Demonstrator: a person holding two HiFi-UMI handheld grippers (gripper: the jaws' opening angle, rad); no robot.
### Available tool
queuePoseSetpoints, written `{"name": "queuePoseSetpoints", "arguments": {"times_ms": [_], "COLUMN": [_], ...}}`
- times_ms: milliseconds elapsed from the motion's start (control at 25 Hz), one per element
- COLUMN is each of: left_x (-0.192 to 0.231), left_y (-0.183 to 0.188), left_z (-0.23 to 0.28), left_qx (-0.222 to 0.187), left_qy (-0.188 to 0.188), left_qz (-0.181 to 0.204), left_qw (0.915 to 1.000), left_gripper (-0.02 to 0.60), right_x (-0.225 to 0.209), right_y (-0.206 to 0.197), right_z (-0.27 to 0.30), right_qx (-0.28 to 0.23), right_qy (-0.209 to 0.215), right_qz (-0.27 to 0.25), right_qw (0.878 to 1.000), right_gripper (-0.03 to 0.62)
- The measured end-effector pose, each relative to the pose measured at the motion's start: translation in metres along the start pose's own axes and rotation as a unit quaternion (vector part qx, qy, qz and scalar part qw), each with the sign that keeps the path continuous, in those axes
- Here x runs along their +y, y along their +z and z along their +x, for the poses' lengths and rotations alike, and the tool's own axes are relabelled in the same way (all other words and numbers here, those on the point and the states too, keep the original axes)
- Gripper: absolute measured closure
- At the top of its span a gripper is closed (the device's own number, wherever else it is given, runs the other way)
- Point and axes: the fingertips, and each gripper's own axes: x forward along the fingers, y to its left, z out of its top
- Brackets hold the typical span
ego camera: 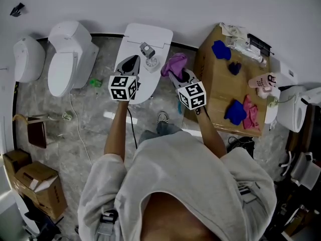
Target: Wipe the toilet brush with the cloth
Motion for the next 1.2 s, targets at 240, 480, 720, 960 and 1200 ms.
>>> {"name": "queuePoseSetpoints", "arguments": {"times_ms": [240, 480, 720, 960, 1200], "left_x": [0.007, 0.015, 0.02, 0.017, 0.025], "left_y": [-0.012, -0.02, -0.025, -0.03, -0.042], "left_z": [0.03, 0.054, 0.075, 0.08, 0.084], "left_qx": [0.019, 0.024, 0.015, 0.01, 0.002], "left_qy": [-0.01, -0.034, -0.064, -0.08, -0.074], "left_qz": [0.001, 0.0, -0.008, 0.01, 0.014], "left_qw": [0.9998, 0.9991, 0.9978, 0.9967, 0.9971], "left_gripper": [0.558, 0.558, 0.558, 0.558, 0.558], "right_x": [-0.003, -0.002, -0.014, -0.018, -0.021], "right_y": [-0.012, -0.037, -0.06, -0.076, -0.1], "right_z": [0.029, 0.056, 0.082, 0.1, 0.12], "right_qx": [0.018, 0.047, 0.064, 0.071, 0.078], "right_qy": [0.015, 0.018, -0.006, -0.006, 0.001], "right_qz": [0.014, 0.028, 0.041, 0.056, 0.063], "right_qw": [1.0, 0.998, 0.997, 0.996, 0.995], "right_gripper": [0.502, 0.502, 0.502, 0.502, 0.502]}}
